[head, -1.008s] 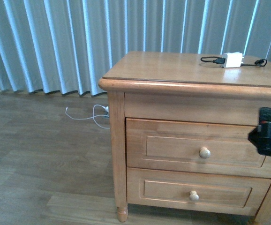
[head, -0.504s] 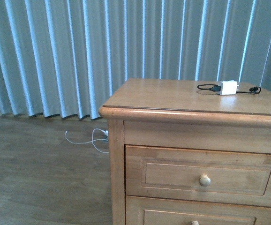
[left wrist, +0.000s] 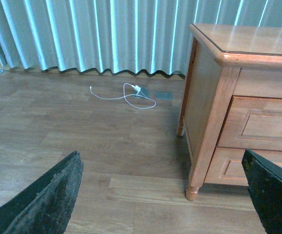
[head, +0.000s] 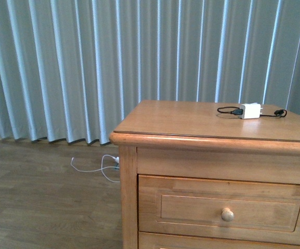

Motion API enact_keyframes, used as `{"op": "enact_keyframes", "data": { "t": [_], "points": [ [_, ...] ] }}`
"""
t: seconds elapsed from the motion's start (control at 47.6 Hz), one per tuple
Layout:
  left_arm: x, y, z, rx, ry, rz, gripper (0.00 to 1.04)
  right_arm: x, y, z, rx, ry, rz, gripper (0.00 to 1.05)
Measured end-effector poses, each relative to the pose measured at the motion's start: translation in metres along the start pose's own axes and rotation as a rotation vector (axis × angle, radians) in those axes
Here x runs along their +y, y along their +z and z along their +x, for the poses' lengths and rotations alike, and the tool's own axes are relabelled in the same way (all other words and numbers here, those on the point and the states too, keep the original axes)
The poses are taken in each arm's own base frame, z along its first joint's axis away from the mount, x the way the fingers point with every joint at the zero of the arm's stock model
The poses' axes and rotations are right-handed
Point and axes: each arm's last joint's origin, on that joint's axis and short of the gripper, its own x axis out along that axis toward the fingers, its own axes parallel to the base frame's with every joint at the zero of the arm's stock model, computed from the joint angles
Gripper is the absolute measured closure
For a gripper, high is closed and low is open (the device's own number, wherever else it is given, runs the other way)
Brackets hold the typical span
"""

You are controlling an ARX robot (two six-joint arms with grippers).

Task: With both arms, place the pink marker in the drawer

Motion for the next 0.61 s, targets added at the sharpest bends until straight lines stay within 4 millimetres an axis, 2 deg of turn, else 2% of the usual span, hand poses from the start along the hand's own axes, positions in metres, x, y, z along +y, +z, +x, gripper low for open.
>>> {"op": "enact_keyframes", "data": {
  "t": [0.273,0.609],
  "points": [
    [0.0,0.0,0.0,0.0,0.0,0.0,0.06,0.0,-0.014,-0.006,0.0,0.0,-0.025,1.04],
    [0.0,0.0,0.0,0.0,0.0,0.0,0.06,-0.001,-0.027,-0.015,0.013,0.0,-0.026,1.03]
  ]
}}
